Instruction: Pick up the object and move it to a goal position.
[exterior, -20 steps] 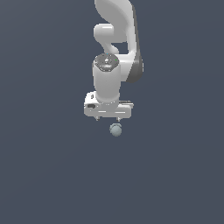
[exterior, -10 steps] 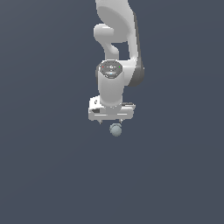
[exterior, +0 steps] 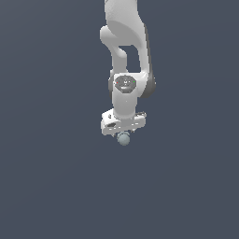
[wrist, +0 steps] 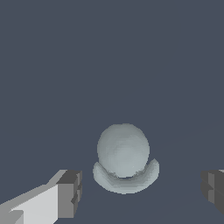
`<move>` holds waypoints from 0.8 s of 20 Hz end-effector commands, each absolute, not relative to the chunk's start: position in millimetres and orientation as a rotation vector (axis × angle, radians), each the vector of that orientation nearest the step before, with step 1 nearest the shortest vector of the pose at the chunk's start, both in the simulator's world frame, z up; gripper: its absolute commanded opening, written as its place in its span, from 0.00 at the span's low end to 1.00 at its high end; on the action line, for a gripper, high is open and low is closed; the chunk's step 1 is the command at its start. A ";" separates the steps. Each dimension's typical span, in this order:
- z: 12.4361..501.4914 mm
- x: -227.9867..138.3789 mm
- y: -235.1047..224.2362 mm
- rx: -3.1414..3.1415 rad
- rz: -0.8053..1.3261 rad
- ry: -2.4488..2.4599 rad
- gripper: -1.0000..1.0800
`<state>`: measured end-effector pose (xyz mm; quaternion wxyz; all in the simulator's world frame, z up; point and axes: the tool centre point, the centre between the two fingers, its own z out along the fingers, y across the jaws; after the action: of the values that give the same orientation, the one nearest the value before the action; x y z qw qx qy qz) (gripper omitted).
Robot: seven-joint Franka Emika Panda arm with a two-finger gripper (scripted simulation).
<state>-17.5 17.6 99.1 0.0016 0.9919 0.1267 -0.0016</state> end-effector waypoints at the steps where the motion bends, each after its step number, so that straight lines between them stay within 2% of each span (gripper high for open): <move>1: 93.4 -18.7 21.2 3.108 -0.002 0.447 0.96; 10: 86.7 -19.9 23.3 3.106 -0.002 0.473 0.96; 16: 62.7 -20.8 23.8 3.105 -0.001 0.478 0.96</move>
<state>-20.1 23.7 70.5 0.0001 0.9884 0.1516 0.0002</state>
